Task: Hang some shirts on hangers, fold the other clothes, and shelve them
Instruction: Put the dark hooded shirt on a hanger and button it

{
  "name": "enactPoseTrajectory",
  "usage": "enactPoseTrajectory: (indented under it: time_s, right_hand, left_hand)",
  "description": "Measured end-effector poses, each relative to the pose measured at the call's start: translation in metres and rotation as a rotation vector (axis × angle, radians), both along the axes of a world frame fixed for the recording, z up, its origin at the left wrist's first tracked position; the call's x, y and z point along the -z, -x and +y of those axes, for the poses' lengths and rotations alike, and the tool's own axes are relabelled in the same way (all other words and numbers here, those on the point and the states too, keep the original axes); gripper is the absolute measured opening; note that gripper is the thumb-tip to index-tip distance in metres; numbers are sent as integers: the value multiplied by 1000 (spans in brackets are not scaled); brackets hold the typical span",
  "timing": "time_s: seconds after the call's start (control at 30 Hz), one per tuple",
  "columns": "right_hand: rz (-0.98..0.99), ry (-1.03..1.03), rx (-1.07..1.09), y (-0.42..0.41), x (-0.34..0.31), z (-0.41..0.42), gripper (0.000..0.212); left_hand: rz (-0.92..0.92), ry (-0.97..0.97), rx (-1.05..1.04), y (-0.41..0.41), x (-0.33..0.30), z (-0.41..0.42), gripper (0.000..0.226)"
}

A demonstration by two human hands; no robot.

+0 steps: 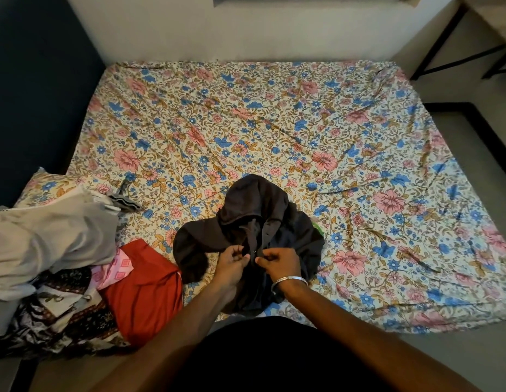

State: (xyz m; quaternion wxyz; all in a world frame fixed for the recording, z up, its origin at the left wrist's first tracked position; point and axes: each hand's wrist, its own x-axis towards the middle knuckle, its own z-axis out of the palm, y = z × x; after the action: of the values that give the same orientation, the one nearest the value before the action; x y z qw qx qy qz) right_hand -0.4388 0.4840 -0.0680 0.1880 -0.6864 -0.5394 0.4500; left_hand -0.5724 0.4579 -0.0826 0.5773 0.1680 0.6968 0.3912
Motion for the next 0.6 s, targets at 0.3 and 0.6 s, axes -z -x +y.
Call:
enactPoseTrajectory:
  time_s: [0.3, 0.6]
  right_hand:
    - [6, -30, -11, -1, 1, 0, 30]
    - [62, -12, 33, -1, 2, 2, 26]
  left_hand:
    - [241, -51, 136, 0, -1, 3, 29]
    - [309, -88, 207, 3, -3, 2, 30]
